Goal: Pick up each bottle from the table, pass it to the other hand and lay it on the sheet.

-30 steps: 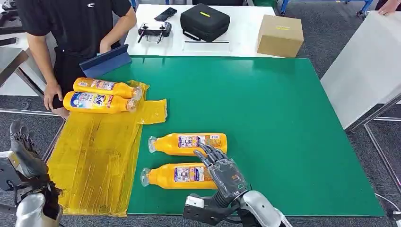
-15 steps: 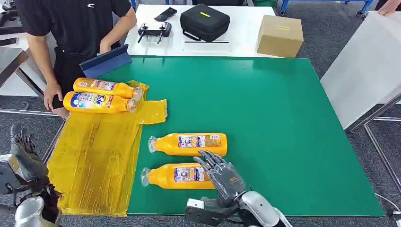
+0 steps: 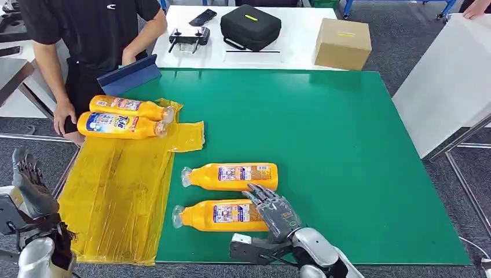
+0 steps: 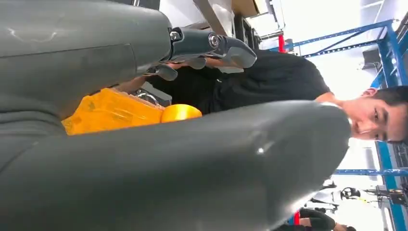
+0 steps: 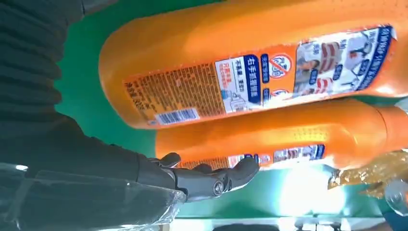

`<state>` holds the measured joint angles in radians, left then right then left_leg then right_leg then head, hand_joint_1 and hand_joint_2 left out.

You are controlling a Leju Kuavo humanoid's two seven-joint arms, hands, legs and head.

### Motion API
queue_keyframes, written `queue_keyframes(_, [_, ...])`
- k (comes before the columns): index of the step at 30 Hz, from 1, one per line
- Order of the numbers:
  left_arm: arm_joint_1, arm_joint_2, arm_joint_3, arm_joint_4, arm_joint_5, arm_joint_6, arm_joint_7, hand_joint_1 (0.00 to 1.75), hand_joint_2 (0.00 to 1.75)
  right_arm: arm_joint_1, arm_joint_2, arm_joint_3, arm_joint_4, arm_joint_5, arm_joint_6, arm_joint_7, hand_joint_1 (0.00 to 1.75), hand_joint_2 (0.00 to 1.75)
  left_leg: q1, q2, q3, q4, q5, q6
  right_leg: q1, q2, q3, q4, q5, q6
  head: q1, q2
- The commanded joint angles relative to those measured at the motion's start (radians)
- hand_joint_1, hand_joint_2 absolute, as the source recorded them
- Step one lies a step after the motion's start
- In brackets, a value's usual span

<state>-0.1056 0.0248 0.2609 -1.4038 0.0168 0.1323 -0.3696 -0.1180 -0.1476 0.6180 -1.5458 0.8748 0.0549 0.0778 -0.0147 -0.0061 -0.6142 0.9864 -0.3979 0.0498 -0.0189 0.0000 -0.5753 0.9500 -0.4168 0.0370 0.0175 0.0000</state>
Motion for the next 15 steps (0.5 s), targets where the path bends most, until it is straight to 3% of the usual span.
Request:
queue_keyframes(1, [-0.025, 0.004, 0.019, 0.057, 0.005, 0.006, 0.002, 0.0, 0.0, -0.131, 0.039, 0.068, 0.198, -0.044, 0.029, -0.007, 0.0, 1.75, 0.001, 0.003, 0.004, -0.001, -0.001, -0.003, 0.0, 0.003, 0.004, -0.001, 0.0, -0.002, 0.0, 0.0])
queue_keyframes(15, [-0.052, 0.006, 0.009, 0.077, 0.015, 0.006, -0.003, 0.0, 0.0, -0.17, 0.046, 0.12, 0.241, -0.071, 0.061, -0.012, 0.0, 1.75, 0.001, 0.0, 0.003, -0.001, -0.001, -0.003, 0.0, 0.0, 0.003, -0.001, -0.001, -0.002, 0.0, 0.0])
